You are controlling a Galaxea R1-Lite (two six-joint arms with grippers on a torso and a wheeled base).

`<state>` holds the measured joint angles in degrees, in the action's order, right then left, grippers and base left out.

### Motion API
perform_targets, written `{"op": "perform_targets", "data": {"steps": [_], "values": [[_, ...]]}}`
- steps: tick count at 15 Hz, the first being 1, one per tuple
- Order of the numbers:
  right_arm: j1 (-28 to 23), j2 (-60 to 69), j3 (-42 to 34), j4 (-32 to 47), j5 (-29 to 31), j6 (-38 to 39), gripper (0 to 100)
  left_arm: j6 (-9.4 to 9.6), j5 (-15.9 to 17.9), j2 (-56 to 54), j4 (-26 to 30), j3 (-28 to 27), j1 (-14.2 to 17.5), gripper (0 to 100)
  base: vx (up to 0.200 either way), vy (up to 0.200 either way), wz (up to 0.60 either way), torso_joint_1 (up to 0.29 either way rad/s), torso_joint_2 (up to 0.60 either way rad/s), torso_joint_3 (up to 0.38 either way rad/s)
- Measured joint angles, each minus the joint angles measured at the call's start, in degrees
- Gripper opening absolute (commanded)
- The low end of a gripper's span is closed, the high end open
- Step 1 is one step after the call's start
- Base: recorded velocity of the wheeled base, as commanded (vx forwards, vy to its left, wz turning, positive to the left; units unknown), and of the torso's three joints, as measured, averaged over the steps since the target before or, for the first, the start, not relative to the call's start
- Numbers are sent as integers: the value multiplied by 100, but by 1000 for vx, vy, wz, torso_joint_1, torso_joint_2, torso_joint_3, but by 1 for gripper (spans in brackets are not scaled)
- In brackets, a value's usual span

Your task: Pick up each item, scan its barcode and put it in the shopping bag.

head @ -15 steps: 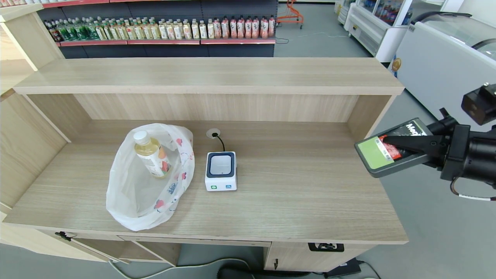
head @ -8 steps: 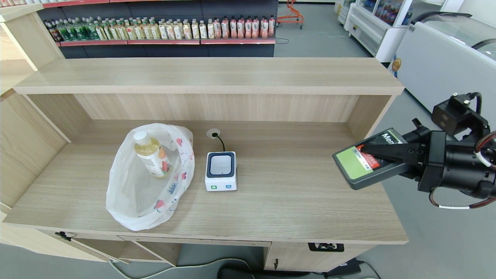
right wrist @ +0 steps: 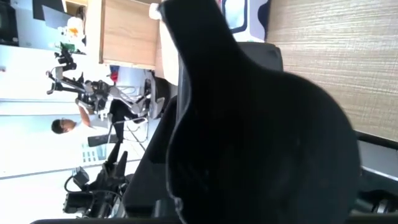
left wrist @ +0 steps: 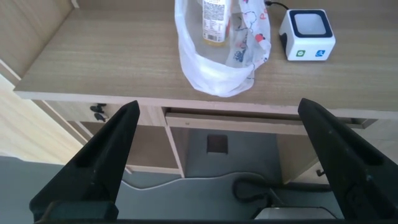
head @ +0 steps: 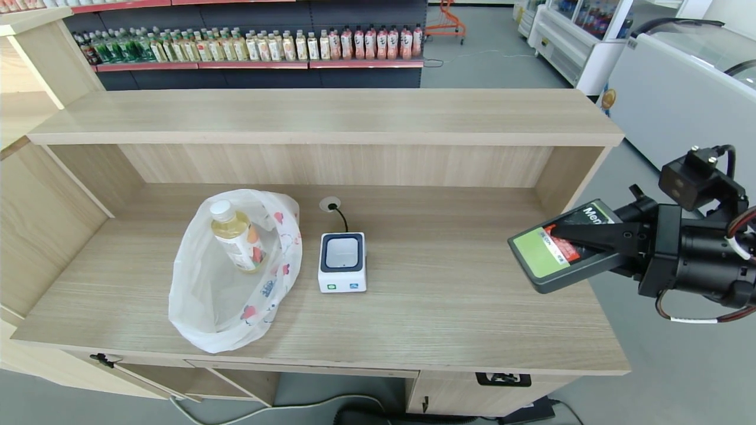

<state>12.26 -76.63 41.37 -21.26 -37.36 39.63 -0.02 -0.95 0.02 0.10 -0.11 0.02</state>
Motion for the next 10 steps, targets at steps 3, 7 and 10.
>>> {"op": "perform_targets", "data": {"steps": [3, 7, 10], "values": [[-13, -27, 11, 5, -2, -22, 0, 2, 0, 0, 9, 0, -7, 100, 0, 200, 0, 7, 2, 7], [-138, -322, 95, -11, 113, -670, 0, 24, 5, 0, 9, 1, -2, 100, 0, 200, 0, 4, 1, 4], [-213, -768, 322, -329, 250, -791, 0, 34, 9, 0, 6, 1, -2, 100, 0, 200, 0, 4, 2, 1]]}}
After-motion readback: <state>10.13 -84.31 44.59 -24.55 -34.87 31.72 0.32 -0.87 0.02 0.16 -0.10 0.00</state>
